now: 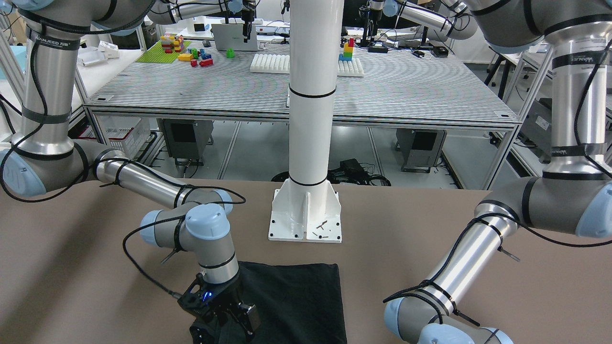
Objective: Fold clothes
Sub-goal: 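Move the right gripper back down along the edge toward the robot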
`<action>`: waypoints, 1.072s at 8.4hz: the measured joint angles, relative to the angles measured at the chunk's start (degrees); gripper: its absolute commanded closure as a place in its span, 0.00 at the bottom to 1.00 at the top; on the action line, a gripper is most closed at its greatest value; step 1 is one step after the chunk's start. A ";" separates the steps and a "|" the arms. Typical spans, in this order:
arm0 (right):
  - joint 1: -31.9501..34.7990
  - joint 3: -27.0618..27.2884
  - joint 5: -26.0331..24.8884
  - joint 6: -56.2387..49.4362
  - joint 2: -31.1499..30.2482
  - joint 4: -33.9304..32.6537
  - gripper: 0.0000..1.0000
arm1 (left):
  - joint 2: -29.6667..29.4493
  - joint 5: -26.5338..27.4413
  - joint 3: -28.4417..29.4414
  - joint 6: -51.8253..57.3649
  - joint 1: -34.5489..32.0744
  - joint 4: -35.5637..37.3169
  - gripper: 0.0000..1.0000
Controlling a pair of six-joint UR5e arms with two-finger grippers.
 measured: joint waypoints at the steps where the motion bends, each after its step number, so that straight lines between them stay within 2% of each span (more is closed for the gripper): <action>1: -3.14 2.42 -2.31 5.04 -1.12 -2.53 0.17 | -0.02 0.05 0.01 0.03 0.05 0.03 0.06; 4: -7.67 5.61 -4.76 12.73 -4.70 -5.73 0.21 | -0.08 0.70 0.00 0.08 0.11 0.08 0.06; 9: -10.34 6.91 -5.06 13.83 -7.51 -5.96 0.21 | 0.03 2.59 -2.20 0.00 0.09 2.83 0.06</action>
